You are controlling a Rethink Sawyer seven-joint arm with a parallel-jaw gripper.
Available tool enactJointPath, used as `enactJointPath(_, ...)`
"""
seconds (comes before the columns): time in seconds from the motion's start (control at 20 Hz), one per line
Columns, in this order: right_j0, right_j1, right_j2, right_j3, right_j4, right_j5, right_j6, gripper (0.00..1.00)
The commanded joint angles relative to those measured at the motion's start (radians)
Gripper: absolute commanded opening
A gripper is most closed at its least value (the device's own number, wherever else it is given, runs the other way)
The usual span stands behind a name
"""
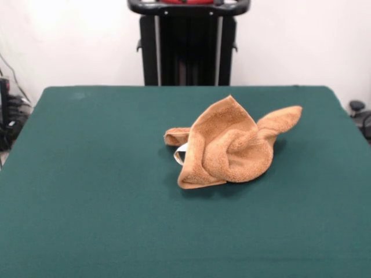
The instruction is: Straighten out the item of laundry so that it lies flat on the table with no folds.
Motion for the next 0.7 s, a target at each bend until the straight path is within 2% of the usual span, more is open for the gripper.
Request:
enactJointPath(0.05,-0.046,0.044,0.175,0.116,0.004,-0.080,0.174,1.00)
enactJointPath(0.25,-0.065,0.079,0.186,0.097,-0.022,-0.103,0.168,1.00)
enactJointPath(0.3,-0.059,0.112,0.176,0.078,-0.040,-0.102,0.148,1.00)
enactJointPath(0.5,0.010,0.218,0.087,0.025,-0.071,-0.184,0.155,1.00)
enactJointPath(0.7,0.036,0.251,0.074,0.000,-0.092,-0.194,0.135,1.00)
